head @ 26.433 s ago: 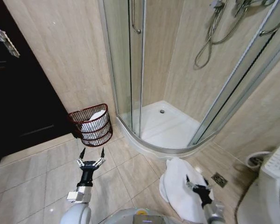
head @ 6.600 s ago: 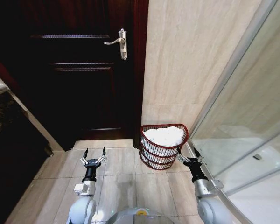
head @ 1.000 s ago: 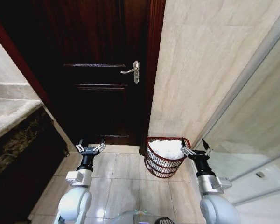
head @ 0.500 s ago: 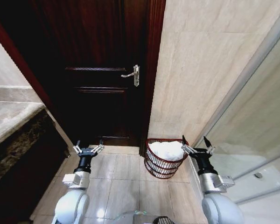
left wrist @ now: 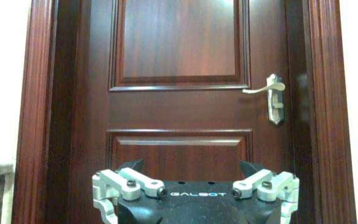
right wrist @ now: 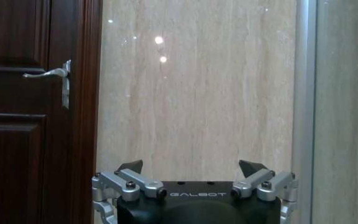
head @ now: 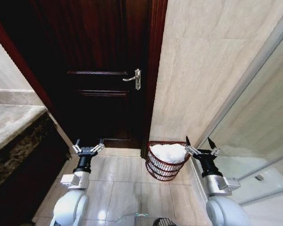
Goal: Discard the used towel into the hamper.
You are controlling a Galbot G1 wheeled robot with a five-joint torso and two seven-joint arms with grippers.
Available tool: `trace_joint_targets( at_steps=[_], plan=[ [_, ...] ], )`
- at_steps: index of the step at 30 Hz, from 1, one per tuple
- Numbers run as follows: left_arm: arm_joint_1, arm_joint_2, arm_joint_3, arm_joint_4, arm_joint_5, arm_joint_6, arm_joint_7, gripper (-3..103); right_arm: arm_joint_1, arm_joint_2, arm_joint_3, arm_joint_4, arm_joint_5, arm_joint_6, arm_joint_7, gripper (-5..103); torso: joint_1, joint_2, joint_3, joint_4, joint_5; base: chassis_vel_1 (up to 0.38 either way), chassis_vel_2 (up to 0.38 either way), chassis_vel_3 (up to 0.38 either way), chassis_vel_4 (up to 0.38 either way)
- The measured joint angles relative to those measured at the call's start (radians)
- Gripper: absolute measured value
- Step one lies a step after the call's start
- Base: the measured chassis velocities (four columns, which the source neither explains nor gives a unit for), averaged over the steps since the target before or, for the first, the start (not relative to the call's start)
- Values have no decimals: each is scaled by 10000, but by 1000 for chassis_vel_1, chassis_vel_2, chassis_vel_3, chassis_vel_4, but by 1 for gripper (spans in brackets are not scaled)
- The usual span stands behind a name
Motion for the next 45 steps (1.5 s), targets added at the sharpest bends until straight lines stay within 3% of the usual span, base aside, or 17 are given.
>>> trace_joint_targets(
  at_steps=[27, 45],
  plan=[
    [-53, 88, 30, 47, 28, 153, -39, 100, 544, -160, -199, 177, -53, -644, 46, 100, 540, 1240, 697, -2, -1, 0, 0, 0, 0],
    [-44, 52, -5, -33, 39, 230, -152, 100, 333, -68, -141, 180, 125, -430, -180, 100, 881, 2021, 1140, -1, -1, 0, 0, 0, 0]
  ],
)
